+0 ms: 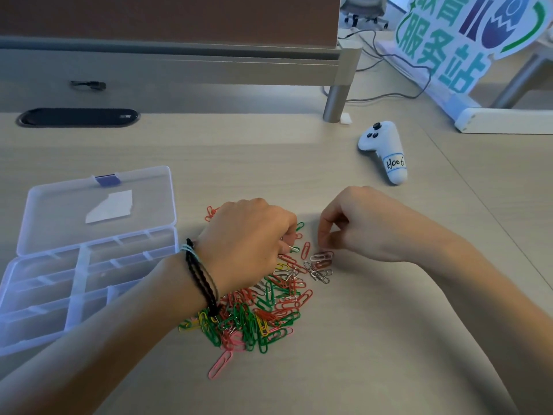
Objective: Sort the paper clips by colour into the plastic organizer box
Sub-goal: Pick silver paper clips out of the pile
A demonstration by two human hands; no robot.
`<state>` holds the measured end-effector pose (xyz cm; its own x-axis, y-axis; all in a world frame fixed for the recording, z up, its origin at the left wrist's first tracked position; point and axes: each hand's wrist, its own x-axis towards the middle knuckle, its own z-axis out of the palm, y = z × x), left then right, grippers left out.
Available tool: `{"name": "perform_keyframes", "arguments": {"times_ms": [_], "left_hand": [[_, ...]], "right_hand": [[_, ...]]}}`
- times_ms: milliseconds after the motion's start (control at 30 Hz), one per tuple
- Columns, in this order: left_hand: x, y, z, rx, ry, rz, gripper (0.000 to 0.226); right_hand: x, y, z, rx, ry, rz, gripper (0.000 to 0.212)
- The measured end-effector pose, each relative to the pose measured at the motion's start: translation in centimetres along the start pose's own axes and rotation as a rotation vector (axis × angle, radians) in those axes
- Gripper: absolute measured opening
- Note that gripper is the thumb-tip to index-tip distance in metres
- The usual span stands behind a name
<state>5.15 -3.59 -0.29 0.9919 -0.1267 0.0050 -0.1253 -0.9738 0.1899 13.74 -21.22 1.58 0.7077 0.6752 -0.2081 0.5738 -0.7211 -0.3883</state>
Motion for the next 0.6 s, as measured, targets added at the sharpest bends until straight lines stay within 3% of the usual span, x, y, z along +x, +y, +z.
{"name": "perform_keyframes", "arguments": {"times_ms": [267,333,433,600], "left_hand": [[0.0,-1.1,-0.1,-0.226,-0.005,-0.033,0.011],[0.0,-1.2,-0.2,-0.334,-0.017,-0.041,0.013],[0.0,-1.3,-0.7,-0.605,-0.086,-0.063,0.023],[0.4,-2.3,-1.4,-1.271,-0.298,-0.137,0.03]], "right_hand": [[-0.4,-0.4,-0.3,-0.11,-0.02,-0.02,0.004],[-0.4,-0.8,0.0,-0.155,-0.035,-0.03,0.013],[-0.4,-1.0,0.4,-0.256,-0.005,-0.062,0.016],[-0.5,-0.9,0.3,-0.287,0.011,-0.142,0.008]]}}
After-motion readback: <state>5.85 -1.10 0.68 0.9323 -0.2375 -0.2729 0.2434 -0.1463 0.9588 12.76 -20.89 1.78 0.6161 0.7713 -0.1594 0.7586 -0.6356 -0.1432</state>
